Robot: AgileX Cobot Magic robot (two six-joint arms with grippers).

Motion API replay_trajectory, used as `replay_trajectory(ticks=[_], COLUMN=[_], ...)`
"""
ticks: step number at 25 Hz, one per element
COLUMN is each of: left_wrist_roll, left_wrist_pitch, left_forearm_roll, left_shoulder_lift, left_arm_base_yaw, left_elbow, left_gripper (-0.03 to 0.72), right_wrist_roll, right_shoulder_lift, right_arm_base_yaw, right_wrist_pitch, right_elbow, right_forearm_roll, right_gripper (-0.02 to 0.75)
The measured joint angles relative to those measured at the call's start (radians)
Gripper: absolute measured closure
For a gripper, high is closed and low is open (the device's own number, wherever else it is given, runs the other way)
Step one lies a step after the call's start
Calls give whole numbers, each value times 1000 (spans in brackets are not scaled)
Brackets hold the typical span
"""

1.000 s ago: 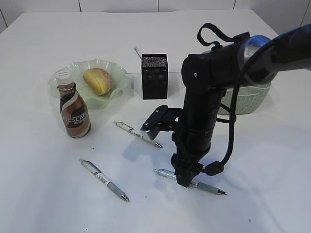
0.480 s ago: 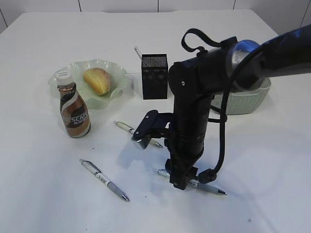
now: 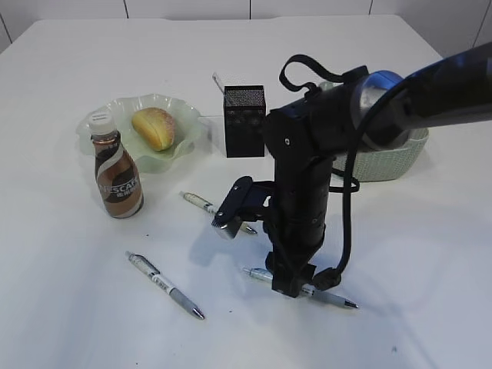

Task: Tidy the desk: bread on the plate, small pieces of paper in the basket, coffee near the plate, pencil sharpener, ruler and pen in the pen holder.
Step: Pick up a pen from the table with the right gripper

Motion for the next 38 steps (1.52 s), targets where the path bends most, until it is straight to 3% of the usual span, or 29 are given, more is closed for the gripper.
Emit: replay_trajectory(ticks=[30,32,35,37,38], left_wrist_roll=[0,0,0,0,0], left_wrist_pitch=[-4,-4,-4,-4,-4], left_forearm_roll=[0,0,0,0,0], left_shoulder_lift=[0,0,0,0,0], left_arm_base_yaw=[0,0,0,0,0], left_elbow=[0,0,0,0,0], left_gripper=[365,365,365,365,365], right_wrist_roll=[2,2,2,2,2], right_shoulder_lift=[16,16,16,16,16], right_arm_base_yaw=[0,0,0,0,0], right_wrist_pitch=[1,4,8,15,15], right_elbow=[-2,-2,-2,-2,-2], right_forearm_roll=[19,19,19,21,21], right_gripper=[299,311,393,489,489])
